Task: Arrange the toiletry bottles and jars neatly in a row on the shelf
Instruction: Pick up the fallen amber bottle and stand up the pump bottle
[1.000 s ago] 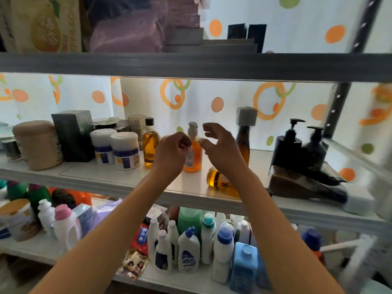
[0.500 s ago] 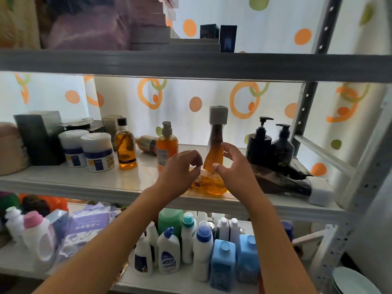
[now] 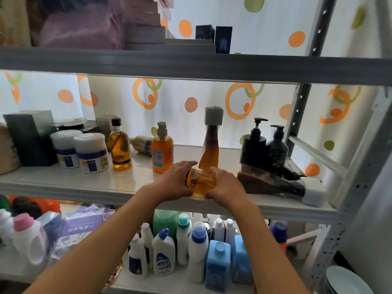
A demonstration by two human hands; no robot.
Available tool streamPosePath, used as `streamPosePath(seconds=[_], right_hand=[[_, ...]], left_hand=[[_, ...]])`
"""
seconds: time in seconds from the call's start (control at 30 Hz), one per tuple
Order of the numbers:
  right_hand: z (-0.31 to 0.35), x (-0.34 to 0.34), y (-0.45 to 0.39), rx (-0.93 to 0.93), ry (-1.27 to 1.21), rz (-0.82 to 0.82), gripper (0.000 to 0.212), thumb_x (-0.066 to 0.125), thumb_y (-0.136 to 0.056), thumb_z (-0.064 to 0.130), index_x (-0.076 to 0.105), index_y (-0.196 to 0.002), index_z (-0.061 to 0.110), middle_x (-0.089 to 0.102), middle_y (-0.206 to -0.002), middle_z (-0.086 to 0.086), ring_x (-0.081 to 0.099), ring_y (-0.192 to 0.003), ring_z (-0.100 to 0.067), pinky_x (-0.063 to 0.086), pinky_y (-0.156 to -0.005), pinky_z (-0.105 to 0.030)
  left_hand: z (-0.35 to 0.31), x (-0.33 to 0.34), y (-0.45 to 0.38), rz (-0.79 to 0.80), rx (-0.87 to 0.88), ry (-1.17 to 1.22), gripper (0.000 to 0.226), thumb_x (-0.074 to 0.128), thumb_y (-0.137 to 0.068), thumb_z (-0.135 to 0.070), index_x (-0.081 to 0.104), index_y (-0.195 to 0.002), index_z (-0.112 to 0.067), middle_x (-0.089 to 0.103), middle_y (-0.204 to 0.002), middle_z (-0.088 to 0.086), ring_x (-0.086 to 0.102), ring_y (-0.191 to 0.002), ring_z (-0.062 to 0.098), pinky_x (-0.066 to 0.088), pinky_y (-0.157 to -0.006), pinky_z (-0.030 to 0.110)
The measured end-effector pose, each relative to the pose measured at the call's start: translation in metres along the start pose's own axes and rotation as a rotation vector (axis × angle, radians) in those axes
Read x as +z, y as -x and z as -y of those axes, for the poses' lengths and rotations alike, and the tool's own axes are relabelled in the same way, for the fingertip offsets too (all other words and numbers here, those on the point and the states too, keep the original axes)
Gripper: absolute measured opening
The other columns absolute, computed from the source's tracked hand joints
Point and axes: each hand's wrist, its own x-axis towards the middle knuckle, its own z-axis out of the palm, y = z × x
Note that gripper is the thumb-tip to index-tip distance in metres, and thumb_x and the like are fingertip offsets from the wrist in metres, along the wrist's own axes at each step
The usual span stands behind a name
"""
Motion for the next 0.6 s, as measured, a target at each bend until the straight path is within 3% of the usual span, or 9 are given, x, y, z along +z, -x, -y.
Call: streamPosePath(seconds=[0.1,0.27,0.43,0.53,0.6], right_hand=[[-0.002,0.006,-0.003,0.026,0.041,-0.044,0.064,0.078,-0.078,0.026,0.048,-0.135,0.021,0.063,-0.124,-0.004,0.063,-0.106,-0.023,0.049,-0.088,-0.030],[0.000,0.011,-0.001,-0.010,-0.003,-0.060,0.067,0.081,-0.075,0.031,0.050,-0.134,0.026,0.064,-0.124,-0.001,0.064,-0.106,-0.021,0.052,-0.093,-0.034],[0.010,0.012,0.001,-0.103,-0.009,-0.040,0.064,0.082,-0.077,0.025,0.052,-0.134,0.022,0.063,-0.126,-0.003,0.062,-0.108,-0.022,0.048,-0.097,-0.034],[0.028,0.013,-0.003,-0.187,-0.068,-0.036,0.065,0.084,-0.073,0.020,0.056,-0.132,0.020,0.065,-0.124,-0.003,0.057,-0.099,-0.013,0.044,-0.095,-0.028],[0.042,0.018,-0.009,-0.247,-0.117,-0.039,0.068,0.085,-0.072,0.021,0.056,-0.133,0.023,0.065,-0.124,0.000,0.057,-0.103,-0.013,0.046,-0.101,-0.037]], left_hand=[[0.006,0.004,-0.004,-0.004,0.028,-0.155,0.094,0.074,-0.078,-0.018,0.016,-0.151,-0.028,0.026,-0.156,0.002,0.029,-0.141,0.024,0.040,-0.109,0.044],[0.014,0.007,-0.003,-0.100,0.120,-0.376,0.079,0.070,-0.085,-0.024,0.024,-0.149,-0.026,0.040,-0.147,0.003,0.036,-0.135,0.023,0.039,-0.107,0.040],[0.032,-0.008,0.014,-0.030,0.099,-0.184,0.077,0.076,-0.079,-0.025,0.034,-0.143,-0.025,0.040,-0.144,0.001,0.039,-0.133,0.021,0.041,-0.107,0.041],[0.044,-0.030,0.035,-0.131,0.069,-0.044,0.071,0.079,-0.072,-0.022,0.045,-0.135,-0.023,0.048,-0.132,-0.001,0.049,-0.118,0.016,0.048,-0.096,0.032],[0.053,-0.050,0.050,-0.210,0.059,-0.049,0.067,0.081,-0.068,-0.027,0.051,-0.127,-0.025,0.052,-0.122,-0.005,0.051,-0.108,0.011,0.049,-0.091,0.030]])
